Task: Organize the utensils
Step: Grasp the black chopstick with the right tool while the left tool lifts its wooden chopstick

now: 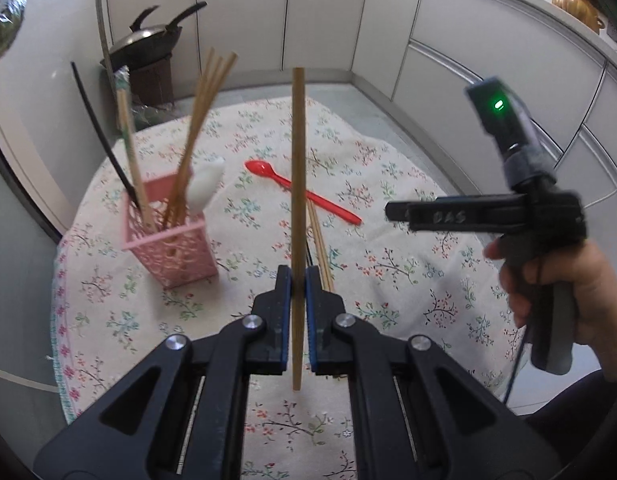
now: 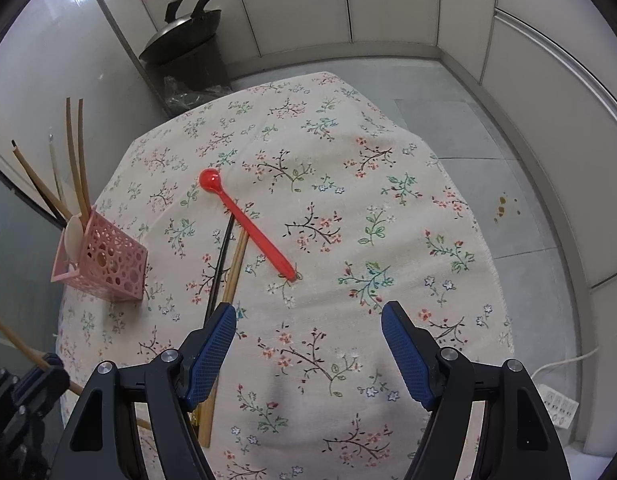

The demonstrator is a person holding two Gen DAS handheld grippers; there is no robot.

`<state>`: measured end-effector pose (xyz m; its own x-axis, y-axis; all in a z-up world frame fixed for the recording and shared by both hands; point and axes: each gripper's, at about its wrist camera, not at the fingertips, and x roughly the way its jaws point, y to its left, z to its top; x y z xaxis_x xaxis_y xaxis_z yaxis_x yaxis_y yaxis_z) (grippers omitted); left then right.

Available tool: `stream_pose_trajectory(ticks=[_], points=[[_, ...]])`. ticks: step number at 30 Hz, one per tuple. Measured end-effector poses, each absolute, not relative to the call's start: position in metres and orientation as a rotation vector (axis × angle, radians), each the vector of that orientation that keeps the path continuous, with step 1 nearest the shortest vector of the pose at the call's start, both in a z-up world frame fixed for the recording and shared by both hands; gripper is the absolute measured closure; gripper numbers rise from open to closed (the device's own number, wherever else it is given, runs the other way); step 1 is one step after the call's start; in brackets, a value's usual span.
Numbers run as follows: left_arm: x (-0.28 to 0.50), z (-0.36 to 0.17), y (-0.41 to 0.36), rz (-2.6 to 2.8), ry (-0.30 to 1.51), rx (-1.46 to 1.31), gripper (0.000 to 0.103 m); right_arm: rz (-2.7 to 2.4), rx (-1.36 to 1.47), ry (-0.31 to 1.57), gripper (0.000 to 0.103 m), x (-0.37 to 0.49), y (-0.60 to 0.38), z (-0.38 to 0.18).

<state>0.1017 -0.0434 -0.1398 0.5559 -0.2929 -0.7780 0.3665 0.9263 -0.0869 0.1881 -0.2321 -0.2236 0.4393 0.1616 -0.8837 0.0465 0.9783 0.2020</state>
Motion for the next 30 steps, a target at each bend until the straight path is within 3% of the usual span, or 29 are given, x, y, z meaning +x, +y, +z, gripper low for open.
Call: stream_pose_trajectory(ticks=[7, 14, 20, 30], points=[[0.100, -0.117, -0.024, -0.393, 0.877, 0.018, 0.095, 0.124, 0.171, 1.142, 0.030, 0.208, -0.193, -0.236], [0.108, -0.107, -0.005, -0.372, 0.858, -0.023, 0.095, 0.205, 0.149, 1.172, 0.068, 0.234, -0.156, -0.248], [0.116, -0.106, 0.007, -0.370, 0.858, -0.061, 0.095, 0.226, 0.190, 1.226, 0.089, 0.254, -0.140, -0.269], [0.120, -0.107, 0.015, -0.359, 0.850, -0.072, 0.095, 0.130, 0.181, 1.281, 0.094, 0.267, -0.137, -0.296]])
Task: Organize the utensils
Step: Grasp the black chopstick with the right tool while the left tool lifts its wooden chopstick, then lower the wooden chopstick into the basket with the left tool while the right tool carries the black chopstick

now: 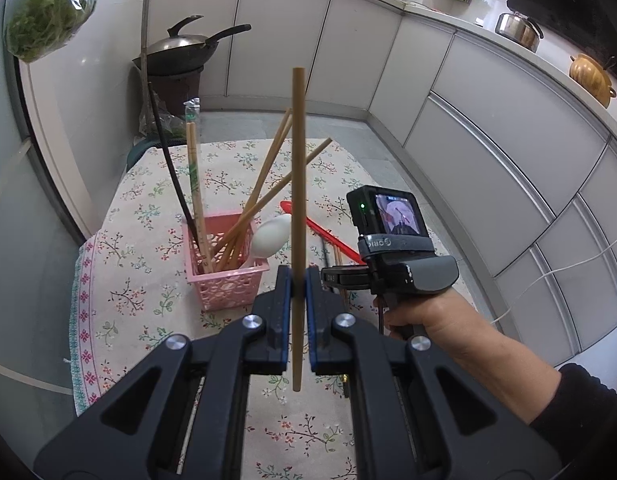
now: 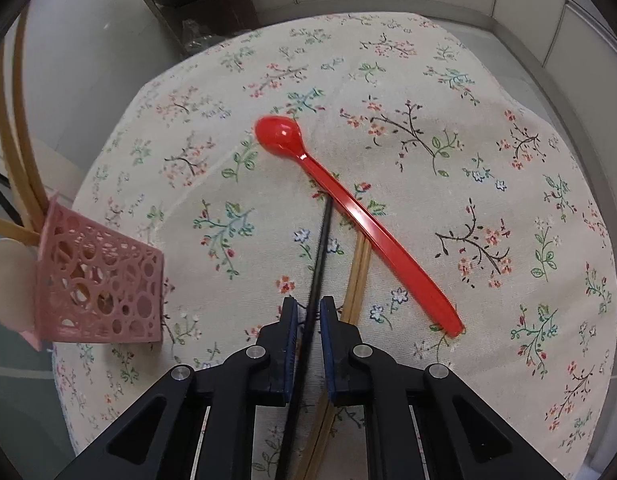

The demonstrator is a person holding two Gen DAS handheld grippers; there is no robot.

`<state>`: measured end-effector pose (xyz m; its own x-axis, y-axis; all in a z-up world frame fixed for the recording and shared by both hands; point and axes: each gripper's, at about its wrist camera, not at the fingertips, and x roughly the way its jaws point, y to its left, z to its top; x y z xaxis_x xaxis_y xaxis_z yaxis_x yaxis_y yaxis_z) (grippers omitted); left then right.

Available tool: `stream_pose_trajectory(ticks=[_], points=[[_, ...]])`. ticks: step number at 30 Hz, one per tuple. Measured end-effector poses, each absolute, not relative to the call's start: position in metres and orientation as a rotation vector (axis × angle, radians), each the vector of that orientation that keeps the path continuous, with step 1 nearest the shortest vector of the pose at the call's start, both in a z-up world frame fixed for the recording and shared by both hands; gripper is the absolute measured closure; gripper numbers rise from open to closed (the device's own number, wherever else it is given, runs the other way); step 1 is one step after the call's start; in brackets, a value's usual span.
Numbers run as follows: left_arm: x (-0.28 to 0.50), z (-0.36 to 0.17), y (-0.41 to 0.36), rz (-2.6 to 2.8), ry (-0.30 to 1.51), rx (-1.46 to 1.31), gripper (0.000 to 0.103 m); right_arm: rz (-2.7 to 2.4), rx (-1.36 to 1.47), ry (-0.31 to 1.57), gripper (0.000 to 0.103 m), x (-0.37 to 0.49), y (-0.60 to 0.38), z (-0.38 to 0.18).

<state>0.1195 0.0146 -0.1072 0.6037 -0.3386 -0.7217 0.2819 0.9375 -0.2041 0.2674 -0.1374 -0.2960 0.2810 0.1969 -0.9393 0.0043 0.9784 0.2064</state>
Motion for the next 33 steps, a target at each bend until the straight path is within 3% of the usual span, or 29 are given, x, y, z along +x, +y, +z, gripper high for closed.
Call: stream_pose_trajectory(ticks=[9, 23, 33], points=[[0.119, -0.107, 0.011, -0.350, 0.844, -0.056, 0.095, 0.133, 0.107, 1.252, 0.097, 0.244, -0.127, -0.283], [0.106, -0.086, 0.015, -0.325, 0.752, -0.070, 0.095, 0.246, 0.193, 0.929, 0.098, 0.159, -0.162, -0.154], [0.103, -0.065, 0.022, -0.296, 0.664, -0.117, 0.095, 0.245, 0.213, 0.783, 0.098, 0.121, -0.182, -0.111]])
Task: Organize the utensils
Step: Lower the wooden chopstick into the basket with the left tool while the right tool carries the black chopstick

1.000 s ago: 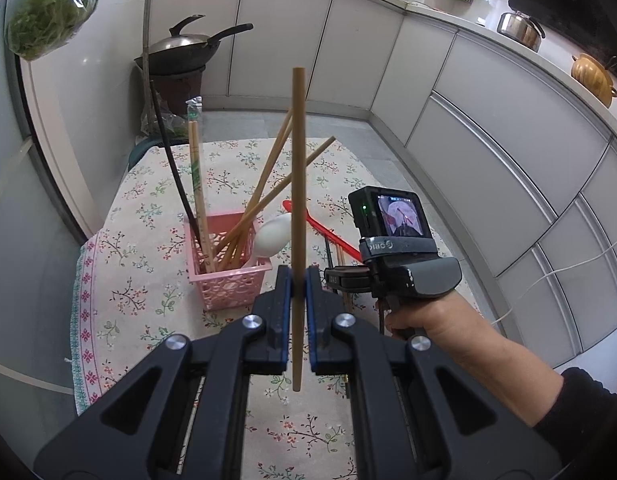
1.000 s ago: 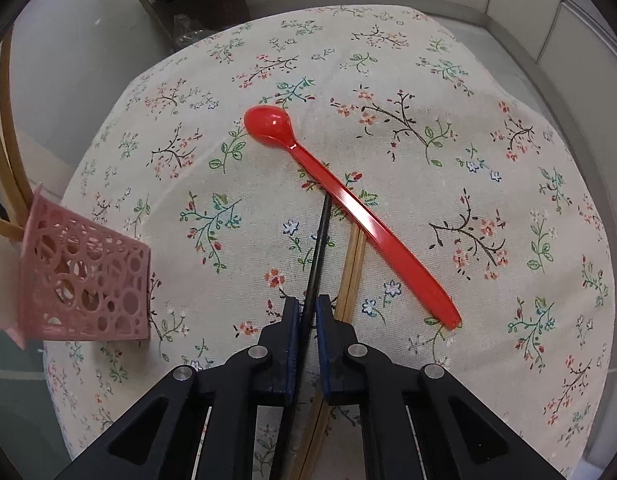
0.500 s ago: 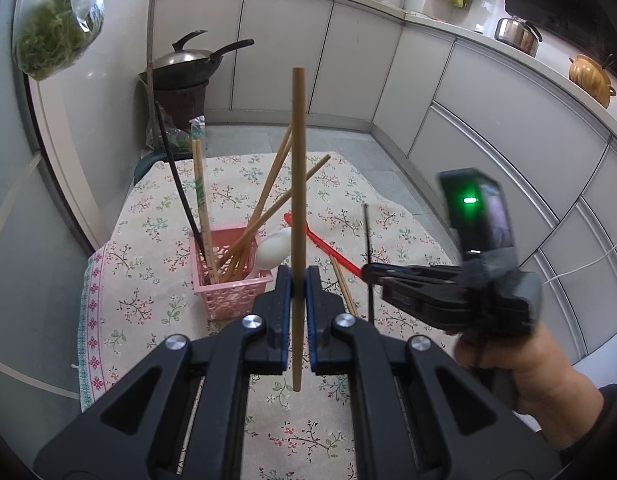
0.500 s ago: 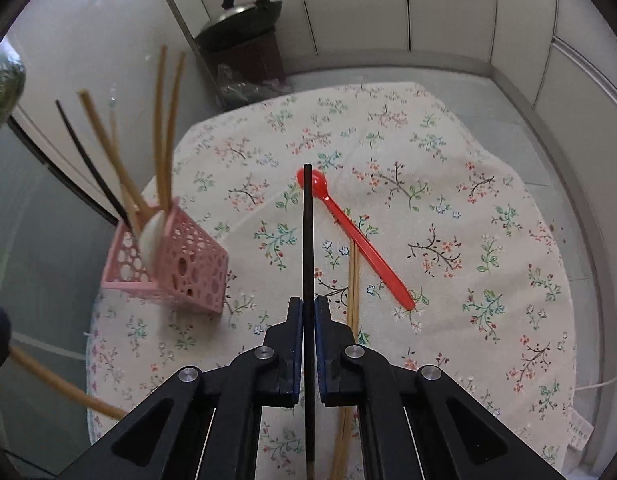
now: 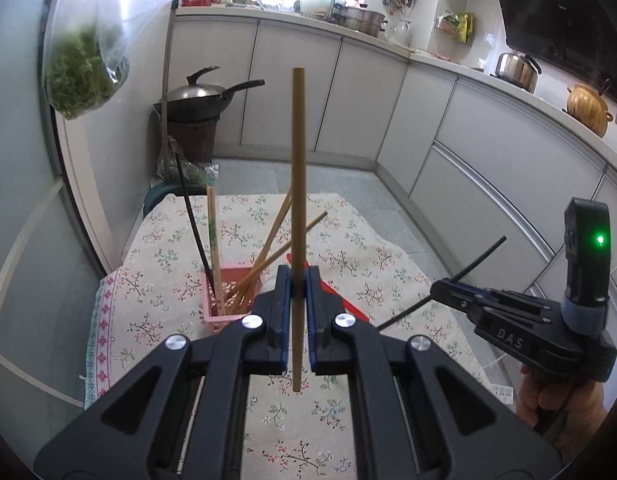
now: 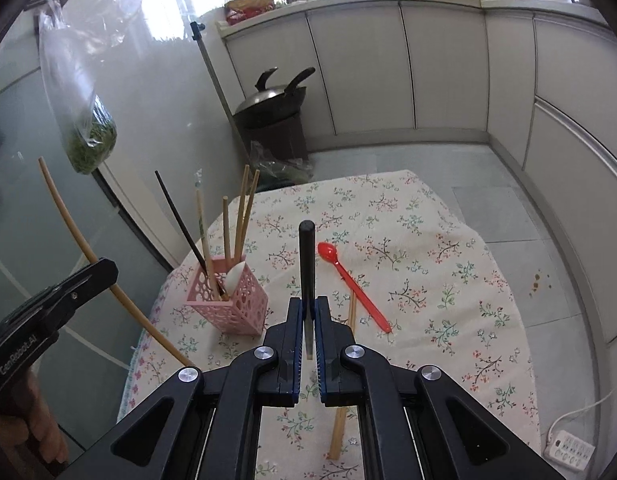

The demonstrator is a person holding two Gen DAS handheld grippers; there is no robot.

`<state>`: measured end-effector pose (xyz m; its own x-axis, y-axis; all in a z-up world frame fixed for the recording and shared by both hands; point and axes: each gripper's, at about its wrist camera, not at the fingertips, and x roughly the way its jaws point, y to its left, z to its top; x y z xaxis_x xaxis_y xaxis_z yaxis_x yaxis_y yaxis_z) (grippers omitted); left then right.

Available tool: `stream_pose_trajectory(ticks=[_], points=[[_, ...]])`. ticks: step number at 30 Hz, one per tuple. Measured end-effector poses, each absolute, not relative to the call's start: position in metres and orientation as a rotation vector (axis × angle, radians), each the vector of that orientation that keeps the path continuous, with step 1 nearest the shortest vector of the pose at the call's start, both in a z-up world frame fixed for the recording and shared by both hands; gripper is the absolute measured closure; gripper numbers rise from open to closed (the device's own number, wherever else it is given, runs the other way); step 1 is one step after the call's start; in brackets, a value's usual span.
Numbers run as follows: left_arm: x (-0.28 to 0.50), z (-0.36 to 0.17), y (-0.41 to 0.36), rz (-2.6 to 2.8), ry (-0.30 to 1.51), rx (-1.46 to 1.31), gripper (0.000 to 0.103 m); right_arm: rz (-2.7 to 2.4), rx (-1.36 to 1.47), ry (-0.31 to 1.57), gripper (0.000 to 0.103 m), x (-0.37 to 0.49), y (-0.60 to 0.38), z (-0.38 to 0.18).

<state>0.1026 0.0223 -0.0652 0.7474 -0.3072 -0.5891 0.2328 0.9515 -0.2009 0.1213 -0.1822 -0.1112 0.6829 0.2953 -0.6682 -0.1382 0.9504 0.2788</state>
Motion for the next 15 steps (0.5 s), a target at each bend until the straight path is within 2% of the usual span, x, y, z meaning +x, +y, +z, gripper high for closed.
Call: stream_pose_trajectory(ticks=[15], points=[[0.115, -0.049, 0.046, -0.197, 0.452, -0.214, 0.095, 0.244, 0.266, 0.696, 0.098, 0.123, -0.201, -0.091]])
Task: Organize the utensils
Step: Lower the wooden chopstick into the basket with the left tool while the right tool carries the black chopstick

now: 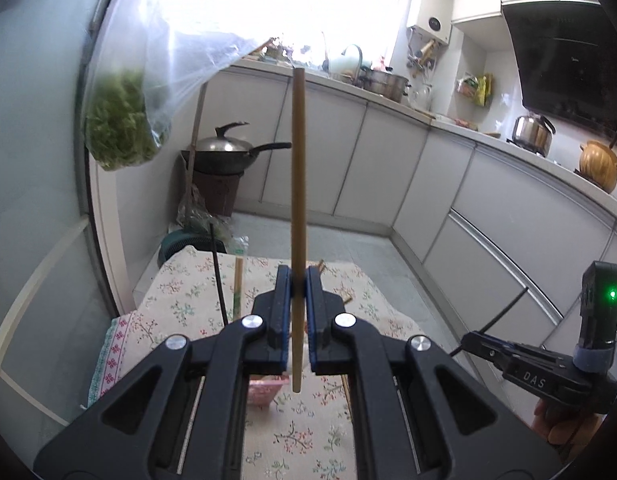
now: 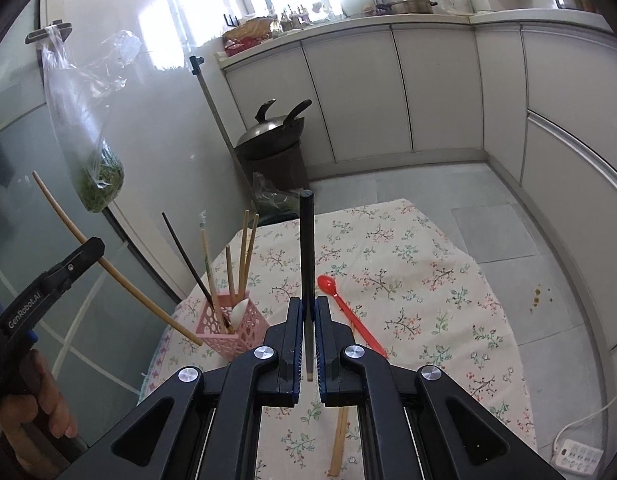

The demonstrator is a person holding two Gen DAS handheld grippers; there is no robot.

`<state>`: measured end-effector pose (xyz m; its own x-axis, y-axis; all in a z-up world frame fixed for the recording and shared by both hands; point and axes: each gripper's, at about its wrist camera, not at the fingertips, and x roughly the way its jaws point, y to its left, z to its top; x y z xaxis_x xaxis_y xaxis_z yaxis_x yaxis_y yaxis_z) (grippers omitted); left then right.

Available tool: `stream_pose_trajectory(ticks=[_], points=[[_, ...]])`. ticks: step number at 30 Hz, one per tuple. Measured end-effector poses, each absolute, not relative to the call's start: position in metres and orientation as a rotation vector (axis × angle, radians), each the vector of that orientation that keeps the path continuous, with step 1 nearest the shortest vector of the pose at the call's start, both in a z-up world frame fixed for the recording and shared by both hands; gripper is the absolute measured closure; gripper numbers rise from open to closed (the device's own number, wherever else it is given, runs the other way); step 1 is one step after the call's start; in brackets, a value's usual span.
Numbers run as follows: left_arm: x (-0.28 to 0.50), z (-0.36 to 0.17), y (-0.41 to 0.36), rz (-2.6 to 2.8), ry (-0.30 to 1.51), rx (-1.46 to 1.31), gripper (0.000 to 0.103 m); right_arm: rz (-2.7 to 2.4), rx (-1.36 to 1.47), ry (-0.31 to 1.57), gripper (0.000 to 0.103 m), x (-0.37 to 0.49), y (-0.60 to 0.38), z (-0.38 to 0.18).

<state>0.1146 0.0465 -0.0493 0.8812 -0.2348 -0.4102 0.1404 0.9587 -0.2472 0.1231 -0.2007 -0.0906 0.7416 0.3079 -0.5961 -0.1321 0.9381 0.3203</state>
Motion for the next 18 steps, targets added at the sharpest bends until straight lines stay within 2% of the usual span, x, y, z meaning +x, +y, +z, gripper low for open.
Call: stream_pose_trajectory(ticks=[10, 18], points=[[0.141, -0.060, 0.048, -0.093, 0.427, -0.201, 0.095, 0.269, 0.273, 0.684, 0.098, 0.138, -0.203, -0.091], [0.168, -0.089, 0.039, -0.047, 0.509, -0.146, 0.095, 0.291, 0.262, 0.684, 0.098, 0.143, -0.201, -0.093]])
